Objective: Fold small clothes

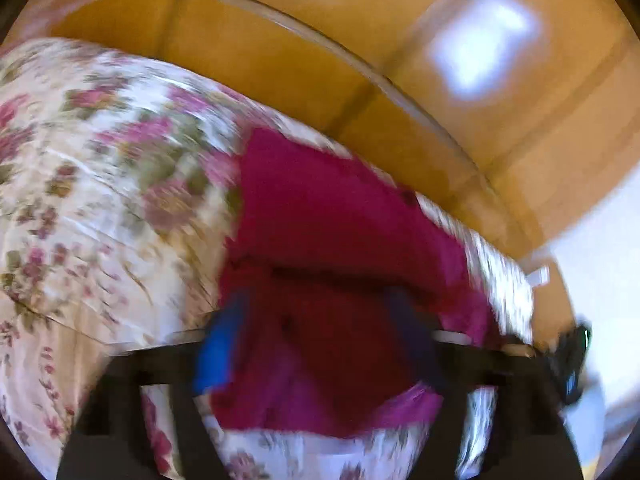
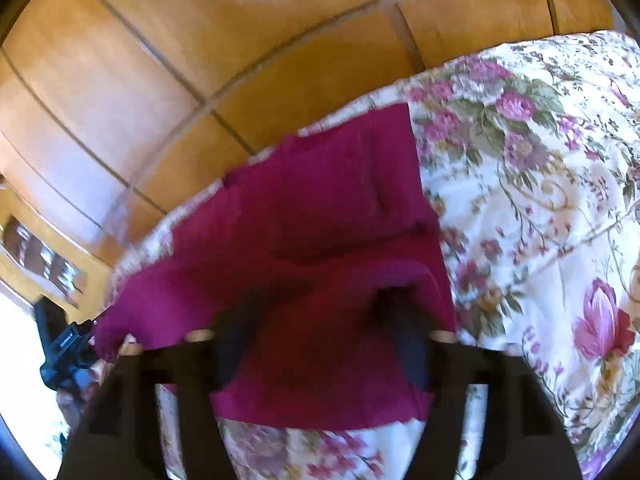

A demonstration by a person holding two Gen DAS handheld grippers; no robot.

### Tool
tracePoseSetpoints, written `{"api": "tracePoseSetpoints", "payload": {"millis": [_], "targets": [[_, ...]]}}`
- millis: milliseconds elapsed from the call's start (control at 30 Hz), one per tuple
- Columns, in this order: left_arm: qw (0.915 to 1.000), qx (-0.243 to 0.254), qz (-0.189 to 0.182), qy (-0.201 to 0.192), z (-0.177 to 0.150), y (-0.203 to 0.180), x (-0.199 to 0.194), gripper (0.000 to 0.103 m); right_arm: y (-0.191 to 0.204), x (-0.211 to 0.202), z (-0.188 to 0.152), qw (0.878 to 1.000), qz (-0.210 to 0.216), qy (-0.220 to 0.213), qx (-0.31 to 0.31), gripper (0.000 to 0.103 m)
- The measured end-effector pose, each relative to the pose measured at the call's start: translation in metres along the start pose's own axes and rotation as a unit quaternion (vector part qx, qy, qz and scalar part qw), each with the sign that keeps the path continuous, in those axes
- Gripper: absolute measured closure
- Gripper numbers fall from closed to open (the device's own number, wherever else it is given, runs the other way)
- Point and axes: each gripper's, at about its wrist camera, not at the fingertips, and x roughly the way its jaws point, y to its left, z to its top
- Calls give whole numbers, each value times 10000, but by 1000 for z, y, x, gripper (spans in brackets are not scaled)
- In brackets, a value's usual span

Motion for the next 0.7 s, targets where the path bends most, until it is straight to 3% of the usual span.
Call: {"api": "tracePoseSetpoints", "payload": {"millis": [67, 167, 333, 400, 467, 533, 633, 700], "targets": [[9995, -236, -76, -170, 8, 15, -9, 23, 0, -10, 2, 9998, 118, -138, -1, 17], [9993, -343, -77, -82, 1, 38, -14, 23, -8, -28, -3, 9996, 93, -265, -35, 15], [9984, 378, -118, 397, -48, 43, -15, 23, -34, -36, -39, 9978, -557, -31, -354, 16], [9965, 625, -85, 539, -62, 37, -8, 23, -41, -27, -53, 9953, -791, 176, -535, 28], [9927, 1026, 189, 610, -74, 28, 2, 24, -42, -15, -61, 9931, -903, 293, -684, 42], [9898, 1247, 336, 596, -79, 24, 11, 40, -41, -1, -61, 9931, -857, 349, -726, 60], [9905, 1082, 208, 823, -77, 25, 27, 68, -34, 11, -55, 9922, -877, 388, -791, 81], [9911, 1023, 62, 850, -77, 24, 22, 77, -33, 7, -52, 9934, -817, 359, -726, 91]]}}
